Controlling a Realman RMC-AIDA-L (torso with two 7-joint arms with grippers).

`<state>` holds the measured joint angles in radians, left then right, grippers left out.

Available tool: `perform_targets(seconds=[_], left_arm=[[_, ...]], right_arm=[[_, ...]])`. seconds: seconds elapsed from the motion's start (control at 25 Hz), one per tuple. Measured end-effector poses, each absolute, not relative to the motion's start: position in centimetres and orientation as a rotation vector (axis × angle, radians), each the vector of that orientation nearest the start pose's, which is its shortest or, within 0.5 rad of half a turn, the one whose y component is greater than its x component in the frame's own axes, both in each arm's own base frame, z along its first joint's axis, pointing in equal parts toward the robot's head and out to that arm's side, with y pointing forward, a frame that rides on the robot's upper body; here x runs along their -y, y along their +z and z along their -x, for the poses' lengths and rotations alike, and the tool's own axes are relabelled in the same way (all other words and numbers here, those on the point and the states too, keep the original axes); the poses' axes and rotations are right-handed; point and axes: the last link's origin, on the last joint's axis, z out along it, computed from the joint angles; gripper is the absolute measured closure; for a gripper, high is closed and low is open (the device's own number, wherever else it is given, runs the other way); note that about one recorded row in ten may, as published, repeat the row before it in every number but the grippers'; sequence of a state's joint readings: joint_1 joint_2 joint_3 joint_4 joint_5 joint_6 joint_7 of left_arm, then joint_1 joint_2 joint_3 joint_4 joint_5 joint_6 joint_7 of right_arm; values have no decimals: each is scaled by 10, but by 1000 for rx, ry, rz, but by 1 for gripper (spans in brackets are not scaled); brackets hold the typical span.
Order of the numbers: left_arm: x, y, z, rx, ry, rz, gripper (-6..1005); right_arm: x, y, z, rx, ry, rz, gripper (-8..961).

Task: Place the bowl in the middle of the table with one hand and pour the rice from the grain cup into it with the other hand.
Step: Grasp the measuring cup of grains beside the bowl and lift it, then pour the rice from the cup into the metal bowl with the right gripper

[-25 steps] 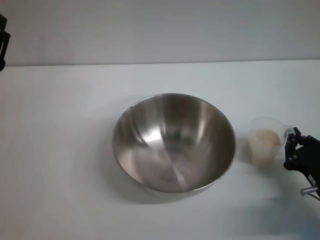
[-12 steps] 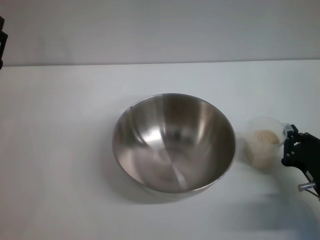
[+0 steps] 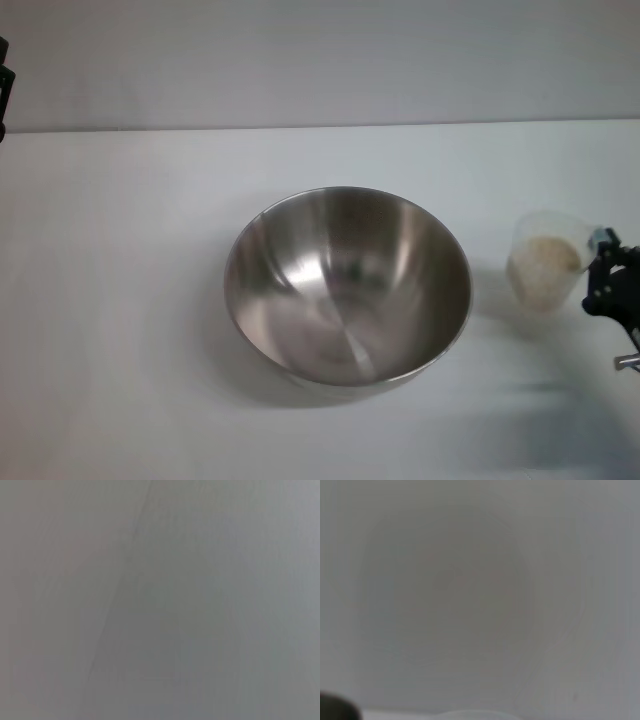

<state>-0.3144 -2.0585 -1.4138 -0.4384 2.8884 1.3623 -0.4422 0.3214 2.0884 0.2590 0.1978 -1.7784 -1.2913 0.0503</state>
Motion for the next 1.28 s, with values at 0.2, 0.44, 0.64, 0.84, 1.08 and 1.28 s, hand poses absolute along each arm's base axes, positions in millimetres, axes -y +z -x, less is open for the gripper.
perform_targets(seconds=[0.2,0.44,0.64,0.84,1.08,1.28], left_arm=[[-330,45,278,410,-1218,1448,349],[-330,44,278,415,-1216,1450,349],[-330,44,278,418,-1214,1452,349],[-330,43,278,420,-1215,1454,349],[-331,41,276,418,-1220,1465,349],[-332,41,275,416,-1223,1466,349]], right_arm=[[-271,-24,-334,-455,722,1593,934],[-283,-10,-315,-326,817,1566,934],[-300,-5,-294,-215,880,1582,934],[-314,-8,-273,-74,856,1608,934],[-323,-14,-258,64,797,1627,934],[-325,-20,-247,208,699,1604,935]])
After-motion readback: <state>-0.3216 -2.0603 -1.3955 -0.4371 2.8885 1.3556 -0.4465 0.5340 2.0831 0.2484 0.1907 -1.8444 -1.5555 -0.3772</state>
